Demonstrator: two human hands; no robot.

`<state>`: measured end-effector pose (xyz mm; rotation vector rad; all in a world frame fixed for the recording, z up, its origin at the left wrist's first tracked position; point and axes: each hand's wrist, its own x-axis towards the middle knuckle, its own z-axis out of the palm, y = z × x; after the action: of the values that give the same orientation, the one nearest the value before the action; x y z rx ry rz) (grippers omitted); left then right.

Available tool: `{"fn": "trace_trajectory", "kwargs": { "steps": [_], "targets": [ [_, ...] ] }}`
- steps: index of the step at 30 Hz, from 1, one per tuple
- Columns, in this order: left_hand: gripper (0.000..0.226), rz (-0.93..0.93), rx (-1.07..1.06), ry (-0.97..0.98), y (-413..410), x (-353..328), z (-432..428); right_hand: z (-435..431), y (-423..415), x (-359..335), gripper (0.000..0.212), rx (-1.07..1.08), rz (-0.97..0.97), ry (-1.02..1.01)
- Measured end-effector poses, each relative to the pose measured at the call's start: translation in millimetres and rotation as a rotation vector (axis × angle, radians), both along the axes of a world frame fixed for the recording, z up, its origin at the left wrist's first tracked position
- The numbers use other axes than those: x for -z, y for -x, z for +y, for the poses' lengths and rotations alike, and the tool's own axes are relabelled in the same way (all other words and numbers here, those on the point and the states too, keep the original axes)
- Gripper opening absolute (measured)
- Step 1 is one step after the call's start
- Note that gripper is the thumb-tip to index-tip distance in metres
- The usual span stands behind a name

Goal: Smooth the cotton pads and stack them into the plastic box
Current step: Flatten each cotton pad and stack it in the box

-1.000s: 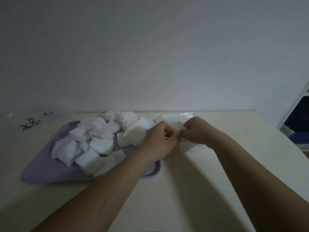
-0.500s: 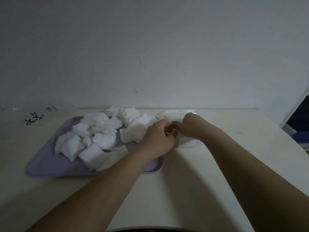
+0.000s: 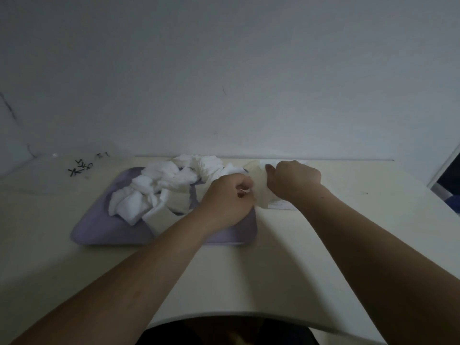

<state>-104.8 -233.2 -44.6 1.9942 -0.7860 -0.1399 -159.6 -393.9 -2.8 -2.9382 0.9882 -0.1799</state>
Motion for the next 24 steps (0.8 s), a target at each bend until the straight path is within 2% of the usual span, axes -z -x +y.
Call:
{"fn": "trace_trajectory", "kwargs": {
  "steps": [2,5,8,10,12,14,16,18,20,24],
  "targets": [
    [0.007,-0.007,-0.024,-0.007,-1.7,-4.3,16.0,3.2,2.1,-2.9,0.056,0.004,0.017,0.032],
    [0.011,-0.051,-0.043,-0.038,-3.0,-10.9,42.7,15.2,4.2,-10.9,0.057,0.000,0.020,0.104],
    [0.016,-0.184,-0.076,-0.148,-6.5,-16.9,71.7,42.8,2.4,-13.9,0.052,-0.130,-0.123,0.173],
    [0.017,-0.361,-0.131,-0.285,-10.1,-21.9,91.4,68.8,-1.6,-8.9,0.043,-0.286,-0.241,0.061],
    [0.019,-0.470,-0.225,-0.459,-13.4,-27.1,113.3,93.7,-8.3,3.5,0.032,-0.399,-0.257,-0.143],
    [0.027,-0.446,-0.298,-0.581,-15.0,-27.7,132.0,110.0,-13.4,19.1,0.028,-0.438,-0.207,-0.223],
    [0.035,-0.378,-0.300,-0.633,-15.1,-22.4,144.0,112.5,-16.4,31.8,0.033,-0.418,-0.166,-0.159],
    [0.044,-0.287,-0.240,-0.618,-13.2,-14.7,149.0,108.1,-19.2,39.6,0.043,-0.364,-0.095,-0.085],
    [0.049,-0.243,-0.182,-0.594,-11.9,-6.0,146.4,101.3,-20.5,44.7,0.052,-0.321,-0.031,-0.133],
    [0.052,-0.229,-0.133,-0.567,-19.5,10.8,130.9,90.0,-22.1,53.5,0.044,-0.367,-0.017,-0.189]
  ]
}}
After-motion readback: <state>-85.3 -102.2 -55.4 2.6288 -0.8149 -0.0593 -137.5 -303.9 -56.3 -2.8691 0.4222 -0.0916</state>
